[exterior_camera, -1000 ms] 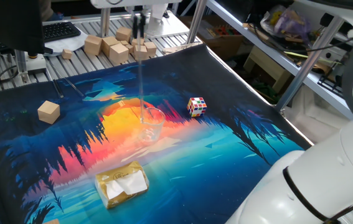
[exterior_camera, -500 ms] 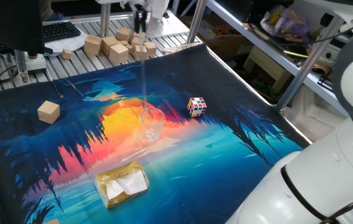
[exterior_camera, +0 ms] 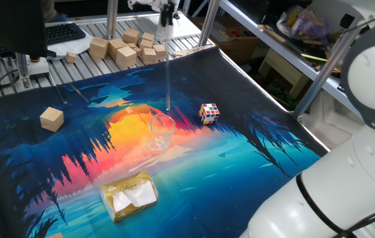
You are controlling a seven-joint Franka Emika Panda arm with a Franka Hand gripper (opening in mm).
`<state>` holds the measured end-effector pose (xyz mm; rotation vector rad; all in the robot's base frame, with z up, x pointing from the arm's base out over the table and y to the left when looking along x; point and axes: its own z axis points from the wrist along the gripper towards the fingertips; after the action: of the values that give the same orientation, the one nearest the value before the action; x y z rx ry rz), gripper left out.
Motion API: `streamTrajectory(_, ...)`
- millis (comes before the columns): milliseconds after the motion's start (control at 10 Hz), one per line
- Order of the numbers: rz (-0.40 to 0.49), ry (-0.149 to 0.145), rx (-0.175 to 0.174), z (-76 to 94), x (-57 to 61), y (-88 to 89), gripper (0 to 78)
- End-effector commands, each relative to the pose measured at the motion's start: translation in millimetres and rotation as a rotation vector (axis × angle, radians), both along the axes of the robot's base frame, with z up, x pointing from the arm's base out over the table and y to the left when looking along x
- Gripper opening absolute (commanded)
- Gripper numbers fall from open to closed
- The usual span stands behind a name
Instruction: Shake the test tube
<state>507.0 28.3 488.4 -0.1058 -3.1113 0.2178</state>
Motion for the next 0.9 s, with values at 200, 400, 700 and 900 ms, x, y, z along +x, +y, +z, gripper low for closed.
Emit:
streamTrajectory(200, -0.108, 0.008, 0.095, 11.7, -6.1, 53.8, 1.1)
streamTrajectory(400, -0.133, 0.000, 0.142, 9.2, -12.0, 67.1, 1.1)
streamTrajectory(700, -0.115, -0.006, 0.113, 2.8, -22.4, 70.1, 1.1)
streamTrajectory(900, -0.103, -0.010, 0.105, -0.5, -19.3, 66.1, 1.1)
